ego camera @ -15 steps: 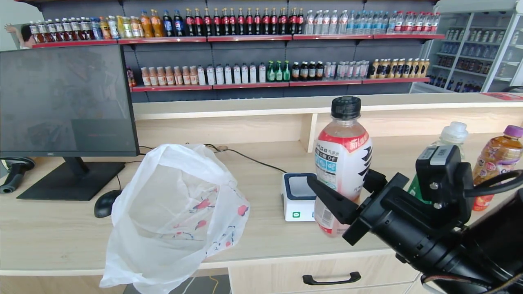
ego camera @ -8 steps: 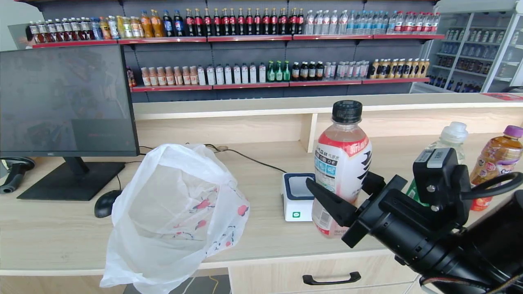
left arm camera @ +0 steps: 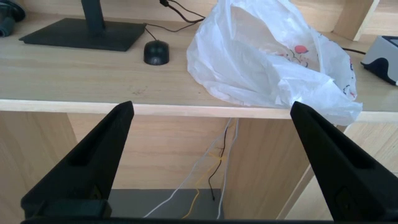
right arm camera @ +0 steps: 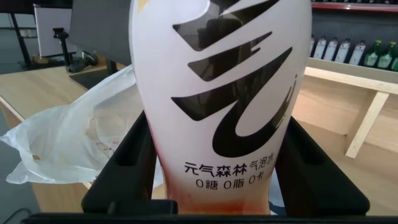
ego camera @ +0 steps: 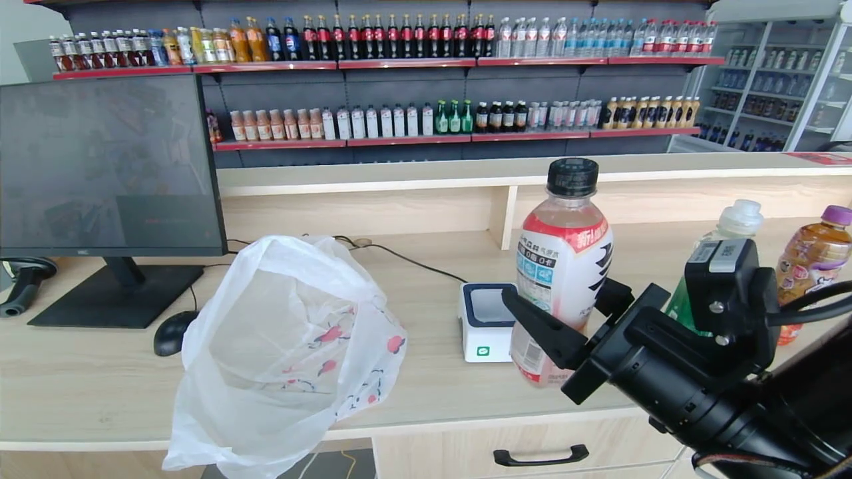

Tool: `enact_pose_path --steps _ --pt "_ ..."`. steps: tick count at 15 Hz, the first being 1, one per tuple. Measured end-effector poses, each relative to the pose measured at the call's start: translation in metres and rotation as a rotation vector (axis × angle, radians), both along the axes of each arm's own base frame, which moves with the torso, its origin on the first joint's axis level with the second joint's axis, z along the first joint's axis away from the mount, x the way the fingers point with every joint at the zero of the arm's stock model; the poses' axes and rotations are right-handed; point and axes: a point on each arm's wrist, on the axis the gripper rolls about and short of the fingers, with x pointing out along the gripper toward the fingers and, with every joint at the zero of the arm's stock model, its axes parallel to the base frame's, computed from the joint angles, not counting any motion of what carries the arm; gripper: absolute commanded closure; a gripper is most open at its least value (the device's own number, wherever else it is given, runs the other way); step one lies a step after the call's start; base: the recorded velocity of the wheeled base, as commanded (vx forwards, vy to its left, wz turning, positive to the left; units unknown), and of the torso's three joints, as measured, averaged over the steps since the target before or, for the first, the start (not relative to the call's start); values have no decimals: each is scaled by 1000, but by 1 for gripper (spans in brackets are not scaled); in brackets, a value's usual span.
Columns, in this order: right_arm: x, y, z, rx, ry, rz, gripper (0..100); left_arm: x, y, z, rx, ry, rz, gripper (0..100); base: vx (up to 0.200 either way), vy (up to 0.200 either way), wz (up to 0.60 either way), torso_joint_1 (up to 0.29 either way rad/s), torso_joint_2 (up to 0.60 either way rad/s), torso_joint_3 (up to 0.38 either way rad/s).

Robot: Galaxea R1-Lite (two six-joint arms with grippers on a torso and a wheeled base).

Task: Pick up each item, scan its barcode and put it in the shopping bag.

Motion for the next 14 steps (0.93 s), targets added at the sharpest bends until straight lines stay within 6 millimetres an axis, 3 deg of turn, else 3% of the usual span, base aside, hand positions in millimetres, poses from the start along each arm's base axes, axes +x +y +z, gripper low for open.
enact_pose_path --steps 7,14 --pt "0 0 1 2 0 -2 100 0 0 0 0 0 0 0 0 200 0 2 3 2" --pt "4 0 0 -6 -8 -11 100 0 0 0 -1 0 -1 0 0 0 0 0 0 0"
